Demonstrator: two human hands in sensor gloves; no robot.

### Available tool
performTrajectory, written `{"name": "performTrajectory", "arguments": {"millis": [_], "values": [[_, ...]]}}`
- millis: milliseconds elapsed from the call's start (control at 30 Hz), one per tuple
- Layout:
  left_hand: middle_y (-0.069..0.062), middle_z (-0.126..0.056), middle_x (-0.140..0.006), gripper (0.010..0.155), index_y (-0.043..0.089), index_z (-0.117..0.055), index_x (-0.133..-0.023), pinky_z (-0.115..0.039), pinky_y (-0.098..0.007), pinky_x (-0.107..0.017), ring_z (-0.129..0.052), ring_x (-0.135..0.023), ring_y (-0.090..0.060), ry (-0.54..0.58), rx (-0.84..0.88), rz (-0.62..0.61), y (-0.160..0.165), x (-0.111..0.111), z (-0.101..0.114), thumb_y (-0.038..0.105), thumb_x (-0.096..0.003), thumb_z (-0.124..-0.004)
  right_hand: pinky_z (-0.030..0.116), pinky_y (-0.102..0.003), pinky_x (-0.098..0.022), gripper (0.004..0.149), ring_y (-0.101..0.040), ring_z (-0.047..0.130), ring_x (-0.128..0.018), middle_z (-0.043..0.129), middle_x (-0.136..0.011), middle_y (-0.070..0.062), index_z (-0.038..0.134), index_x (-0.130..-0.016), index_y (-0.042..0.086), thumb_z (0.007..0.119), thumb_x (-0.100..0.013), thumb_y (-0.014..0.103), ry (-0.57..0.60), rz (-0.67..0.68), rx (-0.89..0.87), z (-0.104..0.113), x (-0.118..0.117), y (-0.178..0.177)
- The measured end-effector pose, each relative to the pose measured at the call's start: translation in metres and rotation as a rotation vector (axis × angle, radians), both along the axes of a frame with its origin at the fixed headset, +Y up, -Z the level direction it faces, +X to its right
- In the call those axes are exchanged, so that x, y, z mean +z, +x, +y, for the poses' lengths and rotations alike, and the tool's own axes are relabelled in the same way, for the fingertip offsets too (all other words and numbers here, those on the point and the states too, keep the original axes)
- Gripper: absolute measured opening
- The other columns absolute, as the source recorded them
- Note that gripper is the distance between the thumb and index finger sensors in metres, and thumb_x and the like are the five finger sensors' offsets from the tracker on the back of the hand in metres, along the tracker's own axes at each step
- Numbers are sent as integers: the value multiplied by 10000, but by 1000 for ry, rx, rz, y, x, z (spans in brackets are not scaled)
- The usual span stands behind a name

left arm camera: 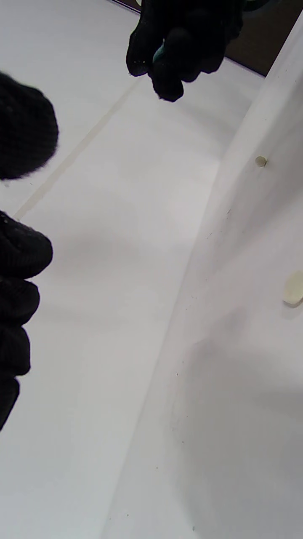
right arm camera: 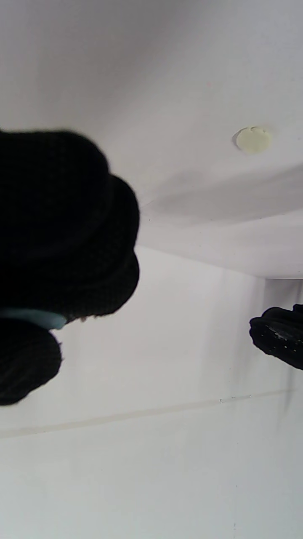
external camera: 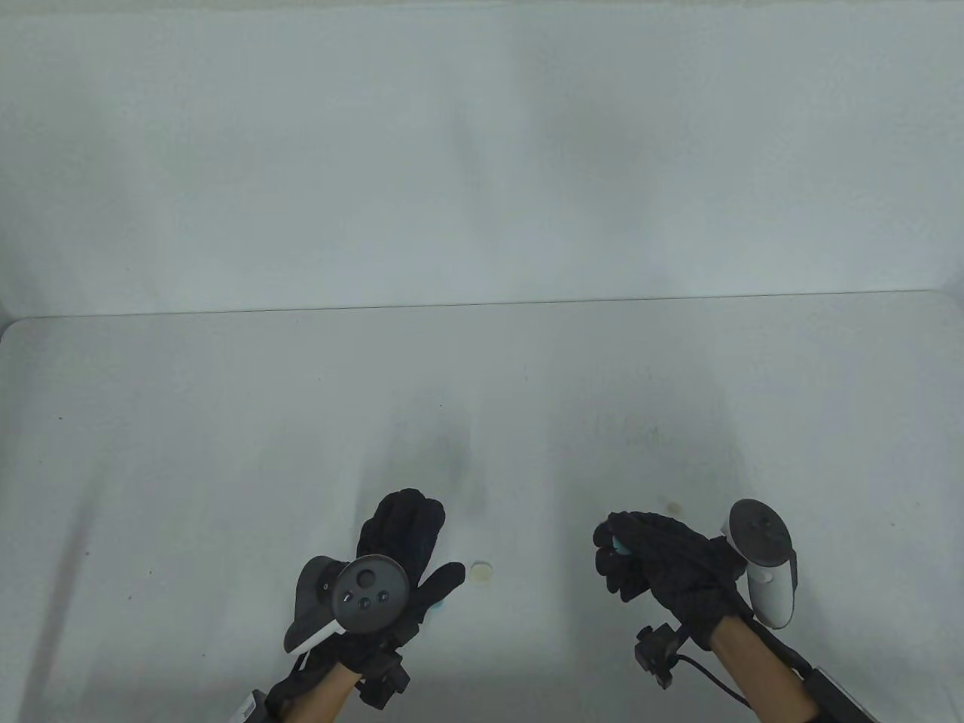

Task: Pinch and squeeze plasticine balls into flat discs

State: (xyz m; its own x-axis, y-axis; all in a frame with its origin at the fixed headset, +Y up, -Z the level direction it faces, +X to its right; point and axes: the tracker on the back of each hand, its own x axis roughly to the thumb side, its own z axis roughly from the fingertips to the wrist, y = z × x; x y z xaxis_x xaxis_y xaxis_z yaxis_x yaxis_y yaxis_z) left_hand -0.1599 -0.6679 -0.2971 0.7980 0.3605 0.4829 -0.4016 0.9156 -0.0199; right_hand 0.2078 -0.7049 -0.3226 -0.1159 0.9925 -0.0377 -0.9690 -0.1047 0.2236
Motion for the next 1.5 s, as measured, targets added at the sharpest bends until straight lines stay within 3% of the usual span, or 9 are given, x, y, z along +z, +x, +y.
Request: {"name": "performTrajectory", "arguments": {"millis": [33, 67, 133, 400, 567, 867, 1100, 1267, 1500], "values": [[-309, -368, -1147, 790, 18, -456, -1136, -428, -657, -717, -399, -1045, -586, 2, 2, 1, 0, 0, 0, 484, -537, -671, 931, -274, -328, 503, -261, 1023, -523, 992, -713, -98, 825, -874, 75, 644, -597, 454, -5, 16, -16, -1, 0, 0], [-309, -367, -1148, 790, 18, -456, -1136, -428, -657, -717, -399, -1045, -586, 2, 4, 1, 0, 0, 0, 484, -536, -671, 903, -347, -399, 671, -364, 963, -658, 914, -851, -193, 730, -978, 2, 590, -598, 537, -34, 78, -67, -4, -2, 0], [-311, -368, -1147, 789, 17, -457, -1136, -428, -658, -716, -400, -1045, -585, -1, 3, 2, 0, 0, 0, 483, -536, -672, 891, -366, -424, 742, -398, 937, -691, 874, -888, -233, 684, -1007, -29, 574, -597, 579, -58, 118, -105, -7, -3, 0], [-312, -369, -1146, 788, 19, -458, -1136, -428, -658, -716, -399, -1044, -588, -2, 0, 1, 0, 0, 0, 483, -536, -672, 967, -242, -322, 456, -245, 1058, -505, 1000, -699, -127, 806, -890, 9, 689, -602, 342, -40, 64, -91, -3, -4, 0], [-311, -368, -1147, 788, 19, -457, -1136, -428, -657, -716, -400, -1045, -585, -3, -2, -2, 0, 0, 0, 483, -537, -672, 986, -208, -238, 437, -192, 1087, -402, 1035, -600, -106, 835, -859, -8, 706, -589, 310, 4, 47, -44, 4, -2, -1], [-311, -368, -1147, 789, 19, -457, -1136, -426, -658, -717, -399, -1044, -588, 6, 5, 2, 0, 0, 1, 482, -536, -673, 927, -334, -404, 469, -355, 957, -606, 898, -804, -216, 725, -953, 4, 596, -639, 327, -52, 92, -57, -4, -3, -2], [-312, -367, -1147, 789, 16, -457, -1136, -426, -658, -716, -396, -1044, -588, 3, 1, 1, 0, 0, 1, 482, -537, -673, 906, -380, -450, 711, -401, 928, -653, 858, -858, -261, 680, -1000, -39, 600, -608, 548, -70, 111, -82, -8, -3, -2], [-312, -367, -1147, 786, 22, -459, -1138, -426, -658, -717, -397, -1044, -588, 2, 1, 2, 0, 0, 1, 481, -537, -672, 969, -235, -281, 429, -223, 1034, -439, 992, -635, -111, 834, -839, 46, 749, -577, 376, -43, 42, 3, -2, -3, -2], [-310, -366, -1147, 785, 21, -460, -1137, -426, -657, -717, -396, -1045, -586, 4, 1, 1, 0, 0, 1, 481, -537, -672, 966, -181, -187, 419, -149, 1037, -333, 1009, -528, -69, 864, -790, 33, 796, -541, 362, -11, 10, 47, 2, 0, -3]]}}
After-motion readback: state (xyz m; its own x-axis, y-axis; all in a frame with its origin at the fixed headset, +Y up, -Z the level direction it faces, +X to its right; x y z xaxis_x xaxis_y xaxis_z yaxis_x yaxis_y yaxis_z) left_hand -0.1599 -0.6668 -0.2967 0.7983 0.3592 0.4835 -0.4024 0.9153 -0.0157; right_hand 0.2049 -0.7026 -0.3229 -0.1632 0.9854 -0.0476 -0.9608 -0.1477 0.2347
